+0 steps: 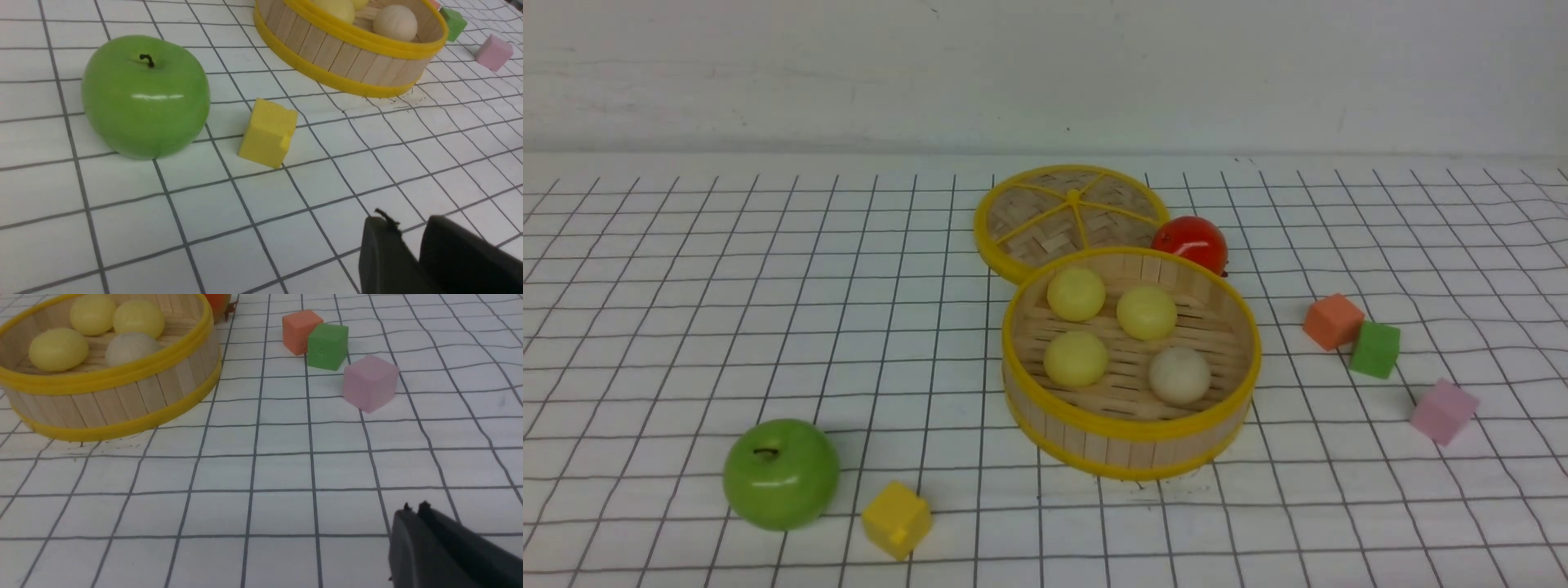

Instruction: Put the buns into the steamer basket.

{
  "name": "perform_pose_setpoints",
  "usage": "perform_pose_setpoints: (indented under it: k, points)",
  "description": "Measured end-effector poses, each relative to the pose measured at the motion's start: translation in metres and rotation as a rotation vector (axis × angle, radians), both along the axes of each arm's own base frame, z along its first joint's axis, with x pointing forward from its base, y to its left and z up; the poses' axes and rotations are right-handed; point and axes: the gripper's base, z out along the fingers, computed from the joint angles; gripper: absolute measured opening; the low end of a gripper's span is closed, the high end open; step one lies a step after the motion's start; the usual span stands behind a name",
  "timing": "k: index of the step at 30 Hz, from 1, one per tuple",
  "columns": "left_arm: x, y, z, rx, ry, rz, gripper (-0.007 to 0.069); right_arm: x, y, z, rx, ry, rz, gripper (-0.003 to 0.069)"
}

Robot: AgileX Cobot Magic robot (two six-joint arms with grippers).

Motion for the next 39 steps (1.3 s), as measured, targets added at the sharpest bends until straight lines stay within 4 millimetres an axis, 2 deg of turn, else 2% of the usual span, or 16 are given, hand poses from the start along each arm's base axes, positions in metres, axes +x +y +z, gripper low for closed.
perform_pose_setpoints:
  k: [12, 15, 17, 19, 20, 21, 23, 26, 29, 39]
  points:
    - [0.000, 0.000, 0.000, 0.003, -0.007, -0.001, 0.0147, 0.000, 0.000, 0.000, 0.000, 0.000, 0.000, 0.0003]
    - [0.001, 0.002, 0.003, 0.035, -0.129, 0.005, 0.0138, 0.000, 0.000, 0.000, 0.002, 0.000, 0.000, 0.0008]
    - [0.001, 0.008, 0.008, 0.013, -0.233, 0.067, 0.0111, 0.000, 0.000, 0.000, 0.002, 0.000, 0.000, 0.0011]
    - [-0.001, 0.018, 0.012, -0.024, -0.299, 0.192, 0.0041, 0.000, 0.000, 0.000, 0.002, 0.000, 0.000, 0.0011]
    - [-0.002, 0.019, 0.013, -0.030, -0.313, 0.204, 0.0041, 0.000, 0.000, 0.000, 0.002, 0.000, 0.000, 0.0011]
    - [-0.006, 0.025, 0.012, -0.040, -0.317, 0.289, -0.0010, 0.000, 0.000, 0.000, 0.002, 0.000, 0.000, 0.0011]
    - [-0.007, 0.029, 0.009, -0.032, -0.301, 0.345, -0.0013, 0.000, 0.000, 0.000, 0.003, 0.000, 0.000, 0.0011]
    - [-0.009, 0.033, -0.008, -0.003, -0.131, 0.432, -0.0013, 0.000, 0.000, 0.000, 0.004, 0.000, 0.000, 0.0013]
    - [-0.011, 0.033, -0.019, 0.005, -0.030, 0.440, -0.0013, 0.000, 0.000, 0.000, 0.004, 0.000, 0.000, 0.0014]
    - [-0.012, 0.032, -0.020, -0.001, -0.008, 0.440, -0.0013, 0.000, 0.000, 0.000, 0.005, 0.000, 0.000, 0.0018]
